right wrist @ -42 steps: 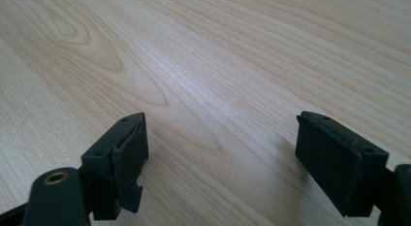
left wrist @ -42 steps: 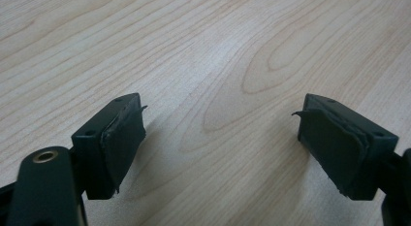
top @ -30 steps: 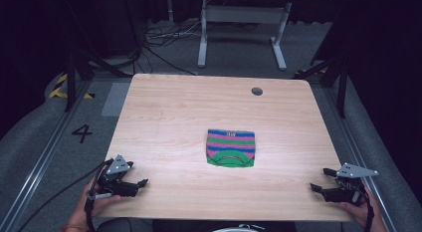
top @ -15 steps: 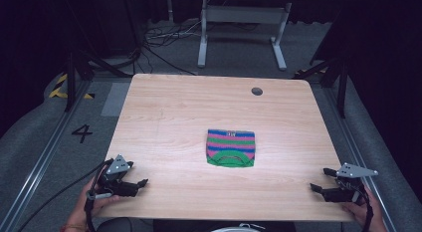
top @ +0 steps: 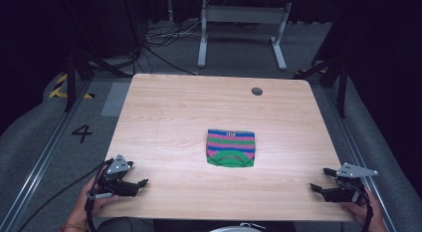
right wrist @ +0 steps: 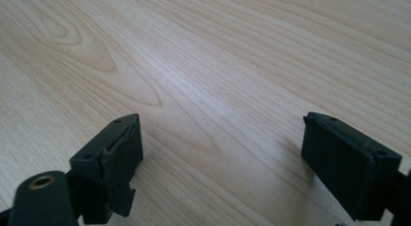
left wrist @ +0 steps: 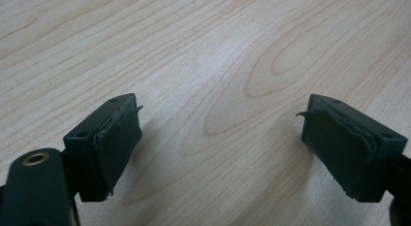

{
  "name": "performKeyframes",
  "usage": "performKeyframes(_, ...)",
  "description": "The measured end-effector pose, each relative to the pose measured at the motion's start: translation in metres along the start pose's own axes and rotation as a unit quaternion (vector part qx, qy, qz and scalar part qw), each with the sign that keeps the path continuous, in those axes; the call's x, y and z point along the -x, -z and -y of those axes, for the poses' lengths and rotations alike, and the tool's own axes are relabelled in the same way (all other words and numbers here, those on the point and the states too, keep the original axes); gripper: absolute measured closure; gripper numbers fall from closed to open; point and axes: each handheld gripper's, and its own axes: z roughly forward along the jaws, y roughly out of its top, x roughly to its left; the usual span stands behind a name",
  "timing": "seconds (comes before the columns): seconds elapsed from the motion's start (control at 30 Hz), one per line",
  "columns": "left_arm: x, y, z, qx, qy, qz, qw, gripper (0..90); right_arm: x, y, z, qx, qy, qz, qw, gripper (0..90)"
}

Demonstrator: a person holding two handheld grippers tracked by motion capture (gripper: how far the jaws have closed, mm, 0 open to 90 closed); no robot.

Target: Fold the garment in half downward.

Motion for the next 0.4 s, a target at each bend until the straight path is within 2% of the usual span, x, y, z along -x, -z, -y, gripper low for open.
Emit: performKeyframes(0.4, 0.0000, -0.0006, -0.0008, -0.003, 0.002, -0.001, 1.0000, 12.7, 0.0000, 0.0000, 0.0000, 0.000, 0.000, 0.000, 1.0000, 15.1)
